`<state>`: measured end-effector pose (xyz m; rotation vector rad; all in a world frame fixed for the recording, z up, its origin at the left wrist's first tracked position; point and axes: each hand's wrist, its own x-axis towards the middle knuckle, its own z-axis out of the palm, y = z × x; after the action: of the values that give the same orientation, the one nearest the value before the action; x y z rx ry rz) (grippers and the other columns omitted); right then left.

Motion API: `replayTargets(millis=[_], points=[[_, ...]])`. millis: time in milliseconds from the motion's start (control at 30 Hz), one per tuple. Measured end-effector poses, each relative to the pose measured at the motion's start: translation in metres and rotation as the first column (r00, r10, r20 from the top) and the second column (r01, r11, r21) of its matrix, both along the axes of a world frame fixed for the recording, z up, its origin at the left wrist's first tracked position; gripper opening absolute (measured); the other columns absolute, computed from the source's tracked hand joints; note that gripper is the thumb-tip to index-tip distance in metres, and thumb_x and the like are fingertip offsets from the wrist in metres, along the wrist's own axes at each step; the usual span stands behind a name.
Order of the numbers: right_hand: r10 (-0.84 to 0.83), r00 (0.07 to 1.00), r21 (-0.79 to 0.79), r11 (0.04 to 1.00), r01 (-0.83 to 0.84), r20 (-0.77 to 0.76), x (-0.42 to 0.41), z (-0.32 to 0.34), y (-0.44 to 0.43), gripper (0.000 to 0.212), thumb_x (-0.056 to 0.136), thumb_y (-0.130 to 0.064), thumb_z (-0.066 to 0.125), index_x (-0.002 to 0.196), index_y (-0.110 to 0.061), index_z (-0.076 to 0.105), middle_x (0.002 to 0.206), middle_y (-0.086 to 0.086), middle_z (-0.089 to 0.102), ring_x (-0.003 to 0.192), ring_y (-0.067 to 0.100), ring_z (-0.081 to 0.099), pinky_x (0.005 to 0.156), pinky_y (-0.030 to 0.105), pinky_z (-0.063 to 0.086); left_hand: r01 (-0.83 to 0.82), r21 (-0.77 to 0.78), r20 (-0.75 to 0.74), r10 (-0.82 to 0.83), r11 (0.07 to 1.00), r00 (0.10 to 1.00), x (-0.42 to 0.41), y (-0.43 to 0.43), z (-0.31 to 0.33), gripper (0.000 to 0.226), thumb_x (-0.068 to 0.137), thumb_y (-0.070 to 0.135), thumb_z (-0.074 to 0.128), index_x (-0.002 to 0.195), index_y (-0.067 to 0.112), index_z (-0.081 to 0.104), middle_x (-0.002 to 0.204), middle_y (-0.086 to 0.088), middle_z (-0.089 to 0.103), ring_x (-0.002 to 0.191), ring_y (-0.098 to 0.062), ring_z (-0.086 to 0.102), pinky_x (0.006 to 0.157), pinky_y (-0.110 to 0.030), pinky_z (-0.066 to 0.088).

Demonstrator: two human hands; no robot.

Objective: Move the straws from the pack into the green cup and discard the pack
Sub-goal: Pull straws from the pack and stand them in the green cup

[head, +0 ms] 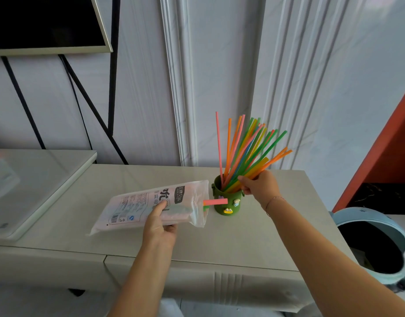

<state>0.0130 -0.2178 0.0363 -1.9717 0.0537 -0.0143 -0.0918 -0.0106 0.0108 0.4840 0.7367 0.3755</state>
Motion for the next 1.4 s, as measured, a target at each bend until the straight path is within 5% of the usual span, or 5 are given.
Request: replayTargets(millis=[333,500,800,1200,1400], points=[[0.009,0.994,0.199,0.980,0.013,-0.111,-0.009,-0.018,-0.009,0.035,0.078,-0.019,0.075,0.104,0.000,0.059,0.072,0.011,0.068,0.061,0.021,0.065,0.079,0.039,0.058,0.020,-0.014,0.004,-0.019,1.000,1.000,-0.001,0.002,-0.002,0.036,0.080,0.001,0.068,0.111,0.017,0.058,0.089,0.001,0.068,0.075,-0.013,0.066,0.047,-0.024,0.056],[-0.006,0.971,0.354,0.931,0.093,-0.238,-0.029,-0.019,-0.010,0.026,0.088,-0.024,0.063,0.097,0.000,0.058,0.072,0.010,0.059,0.058,0.019,0.059,0.049,0.023,0.053,0.019,0.032,0.010,-0.019,0.999,1.000,-0.002,0.001,-0.001,0.037,0.077,0.001,0.071,0.109,0.018,0.060,0.099,0.000,0.069,0.082,-0.014,0.067,0.063,-0.029,0.058],[0.392,0.771,0.805,0.537,0.252,-0.502,-0.072,-0.022,0.030,0.033,0.100,-0.023,0.036,0.107,-0.001,0.060,0.096,0.018,0.064,0.088,0.032,0.061,0.083,0.044,0.051,-0.024,0.300,0.180,-0.032,0.953,0.983,-0.003,-0.020,0.007,0.048,0.078,-0.001,0.072,0.119,0.020,0.062,0.104,0.005,0.073,0.092,-0.013,0.071,0.073,-0.033,0.060],[0.408,0.741,0.831,0.418,0.367,-0.533,-0.067,-0.032,0.030,0.029,0.098,-0.018,0.038,0.089,-0.004,0.061,0.071,0.012,0.069,0.077,0.029,0.063,0.064,0.039,0.059,0.012,0.558,0.345,-0.245,0.830,0.906,-0.010,-0.034,0.025,0.062,0.075,0.009,0.075,0.131,0.028,0.054,0.122,0.002,0.068,0.112,-0.019,0.064,0.094,-0.043,0.050],[0.428,0.792,0.885,0.367,0.288,-0.435,-0.067,-0.022,0.031,0.020,0.095,-0.008,0.042,0.083,-0.007,0.058,0.062,0.005,0.047,0.051,0.021,0.051,0.060,0.038,0.060,0.016,0.446,0.346,-0.189,0.895,0.919,-0.006,-0.023,0.020,0.062,0.081,0.003,0.070,0.137,0.022,0.049,0.123,-0.002,0.067,0.107,-0.018,0.067,0.075,-0.033,0.058]])
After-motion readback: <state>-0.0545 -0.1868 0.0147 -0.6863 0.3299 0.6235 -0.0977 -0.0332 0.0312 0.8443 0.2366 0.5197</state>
